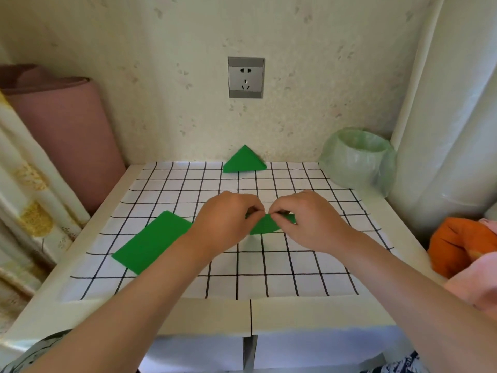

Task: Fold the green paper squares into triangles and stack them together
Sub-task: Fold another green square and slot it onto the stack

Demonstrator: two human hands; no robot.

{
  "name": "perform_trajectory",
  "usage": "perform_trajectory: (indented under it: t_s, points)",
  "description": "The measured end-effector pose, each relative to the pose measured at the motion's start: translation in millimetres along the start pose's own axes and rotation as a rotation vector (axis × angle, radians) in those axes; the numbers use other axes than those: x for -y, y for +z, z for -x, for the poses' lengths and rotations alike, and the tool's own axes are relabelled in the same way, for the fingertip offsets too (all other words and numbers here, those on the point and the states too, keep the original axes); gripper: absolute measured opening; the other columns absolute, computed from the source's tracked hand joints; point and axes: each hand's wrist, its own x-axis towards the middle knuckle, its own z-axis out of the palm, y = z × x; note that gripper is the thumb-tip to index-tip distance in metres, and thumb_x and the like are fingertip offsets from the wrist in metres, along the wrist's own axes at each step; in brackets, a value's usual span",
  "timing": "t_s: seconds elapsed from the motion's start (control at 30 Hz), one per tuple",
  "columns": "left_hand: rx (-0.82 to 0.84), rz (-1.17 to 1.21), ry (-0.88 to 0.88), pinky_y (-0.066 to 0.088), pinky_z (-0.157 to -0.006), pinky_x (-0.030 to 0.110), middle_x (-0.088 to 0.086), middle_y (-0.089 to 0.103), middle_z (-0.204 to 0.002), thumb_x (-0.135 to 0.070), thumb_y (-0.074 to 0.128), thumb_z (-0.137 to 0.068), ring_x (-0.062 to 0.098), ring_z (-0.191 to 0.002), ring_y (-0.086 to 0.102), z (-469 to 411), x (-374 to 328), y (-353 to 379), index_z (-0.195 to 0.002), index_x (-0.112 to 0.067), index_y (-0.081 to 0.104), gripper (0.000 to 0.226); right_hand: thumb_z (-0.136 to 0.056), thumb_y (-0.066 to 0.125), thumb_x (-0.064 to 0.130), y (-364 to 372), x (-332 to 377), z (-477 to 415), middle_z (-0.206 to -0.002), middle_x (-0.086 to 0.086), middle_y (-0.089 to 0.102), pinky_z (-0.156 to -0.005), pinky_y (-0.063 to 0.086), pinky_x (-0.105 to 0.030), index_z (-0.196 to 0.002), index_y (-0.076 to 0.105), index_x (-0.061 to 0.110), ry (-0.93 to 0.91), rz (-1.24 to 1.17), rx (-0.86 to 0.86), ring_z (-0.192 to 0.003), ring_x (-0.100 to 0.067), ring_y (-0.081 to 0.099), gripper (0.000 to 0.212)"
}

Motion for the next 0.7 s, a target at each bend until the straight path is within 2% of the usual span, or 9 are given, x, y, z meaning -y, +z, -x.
perform_trajectory:
  t_s: [0.07, 0.23, 0.43, 0.5, 0.57, 0.7]
  points:
    - [-0.027, 0.01, -0.01, 0.052, -0.066, 0.028, -0.013, 0.072, -0.085, -0.035, 0.06, -0.093, 0.008, -0.073, 0.062, -2, 1, -2, -0.099, -0.031, 0.072, 0.014, -0.089, 0.056, 0.032, -1, 1, -2, -0.072, 0.017, 0.067, -0.074, 0.049, -0.032, -0.086, 0.07, 0.031, 0.048, -0.028, -0.032, -0.062, -0.007, 0.059, 0.014]
    - [0.025, -0.003, -0.019, 0.047, -0.062, 0.025, -0.013, 0.071, -0.084, -0.035, 0.058, -0.094, 0.006, -0.072, 0.06, -2, -1, -6, -0.098, -0.031, 0.071, 0.014, -0.085, 0.054, 0.037, 1, 10, -3, -0.074, 0.019, 0.069, -0.081, 0.046, -0.032, -0.084, 0.071, 0.031, 0.085, -0.024, -0.099, -0.065, -0.004, 0.06, 0.018]
    - [0.015, 0.012, -0.025, 0.033, -0.052, 0.014, -0.017, 0.059, -0.076, -0.033, 0.057, -0.093, 0.004, -0.067, 0.054, -3, -7, -10, -0.096, -0.028, 0.068, 0.012, -0.082, 0.051, 0.042, 2, 20, -7, -0.068, 0.02, 0.065, -0.079, 0.039, -0.018, -0.08, 0.07, 0.031, 0.12, -0.06, -0.152, -0.058, -0.007, 0.058, 0.022]
    - [0.035, 0.026, -0.028, 0.038, -0.054, 0.016, -0.016, 0.062, -0.078, -0.031, 0.057, -0.094, 0.005, -0.069, 0.055, -1, -7, -11, -0.096, -0.027, 0.068, 0.012, -0.081, 0.052, 0.043, 1, 22, -7, -0.064, 0.02, 0.063, -0.079, 0.032, -0.008, -0.077, 0.069, 0.032, 0.128, -0.051, -0.15, -0.055, -0.008, 0.056, 0.021]
    - [0.056, 0.024, -0.032, 0.046, -0.06, 0.023, -0.012, 0.066, -0.082, -0.031, 0.056, -0.094, 0.008, -0.073, 0.058, 0, -7, -12, -0.097, -0.026, 0.067, 0.013, -0.078, 0.055, 0.043, 1, 23, -8, -0.058, 0.019, 0.059, -0.078, 0.028, -0.007, -0.073, 0.068, 0.032, 0.136, -0.033, -0.153, -0.051, -0.009, 0.053, 0.018]
    - [0.065, 0.004, -0.015, 0.04, -0.057, 0.02, -0.011, 0.066, -0.083, -0.029, 0.055, -0.095, 0.009, -0.073, 0.057, -2, -6, -17, -0.097, -0.026, 0.065, 0.011, -0.073, 0.061, 0.038, -2, 23, -12, -0.051, 0.021, 0.051, -0.07, 0.031, -0.011, -0.067, 0.068, 0.032, 0.139, -0.009, -0.163, -0.045, -0.009, 0.048, 0.011]
